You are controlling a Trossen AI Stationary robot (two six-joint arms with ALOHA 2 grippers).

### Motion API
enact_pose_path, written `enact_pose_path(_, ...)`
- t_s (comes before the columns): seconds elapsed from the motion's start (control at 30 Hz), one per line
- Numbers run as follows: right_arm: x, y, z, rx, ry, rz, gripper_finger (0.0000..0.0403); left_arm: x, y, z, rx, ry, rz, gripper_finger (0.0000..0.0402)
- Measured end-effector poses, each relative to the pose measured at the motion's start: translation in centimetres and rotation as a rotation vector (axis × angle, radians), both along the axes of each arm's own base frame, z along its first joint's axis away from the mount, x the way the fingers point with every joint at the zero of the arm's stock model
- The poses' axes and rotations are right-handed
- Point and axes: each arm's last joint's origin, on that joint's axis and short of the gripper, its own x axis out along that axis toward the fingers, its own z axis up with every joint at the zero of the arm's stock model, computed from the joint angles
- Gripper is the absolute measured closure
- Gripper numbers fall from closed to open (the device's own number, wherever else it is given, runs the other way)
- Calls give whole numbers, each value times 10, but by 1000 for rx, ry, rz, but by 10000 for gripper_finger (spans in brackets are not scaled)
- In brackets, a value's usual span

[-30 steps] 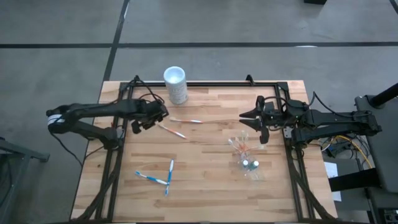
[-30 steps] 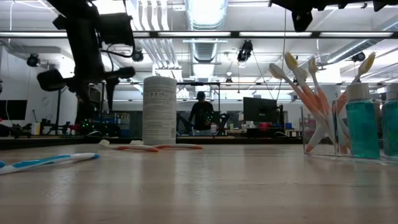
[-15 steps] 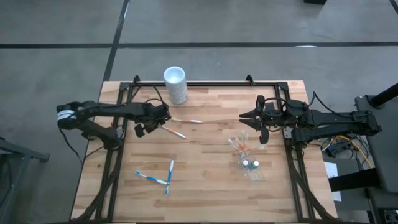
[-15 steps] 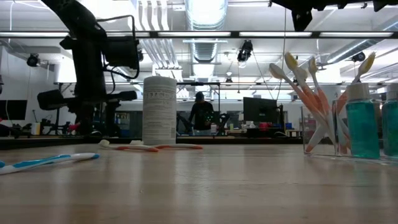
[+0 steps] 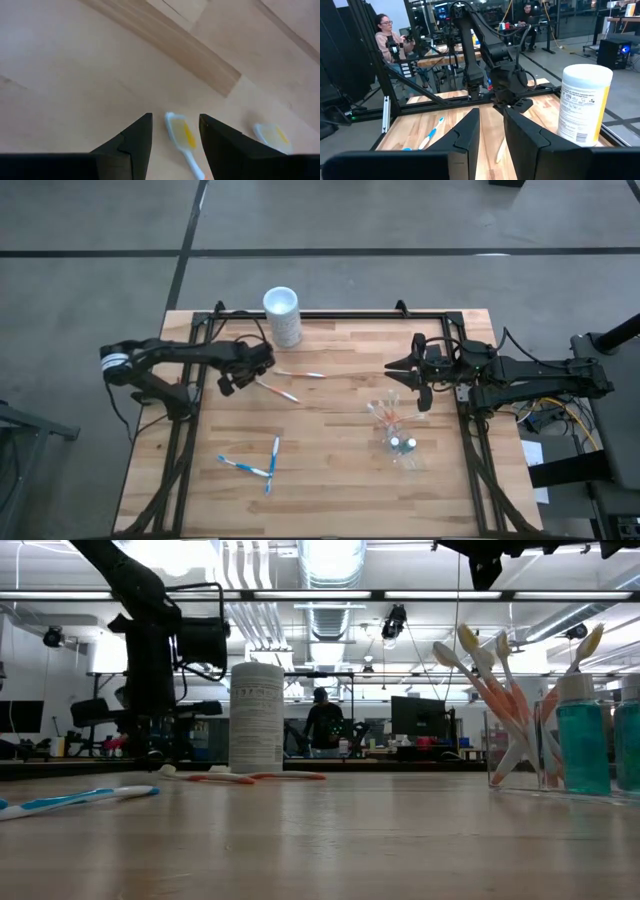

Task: Pick & Place toothbrushing station
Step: Put the orange toothbrush into the top section of the transparent organizer

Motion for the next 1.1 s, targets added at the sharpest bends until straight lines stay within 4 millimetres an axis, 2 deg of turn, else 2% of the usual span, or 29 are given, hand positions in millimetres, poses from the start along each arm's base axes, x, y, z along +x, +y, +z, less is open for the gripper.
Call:
enact_pose_path(0.2, 0, 0, 0, 0, 1, 0, 329, 9, 4, -3, -9, -71, -36, 235)
enact_pose_path(0.33, 0, 0, 0, 0, 2, 0, 334, 8, 2, -2, -21, -68, -54, 235)
enact_pose_path(0.6, 0, 0, 0, -16, 3, 0, 328, 17, -12, 3, -58, -150, -75, 235)
enact_pose_path(0.77, 0, 0, 0, -55, 4, 2, 321, 20, -16, -1, -29, -131, -53, 235)
enact_pose_path(1.1, 0, 0, 0, -56, 3, 1, 324, 34, -12, -13, -21, -161, -32, 235)
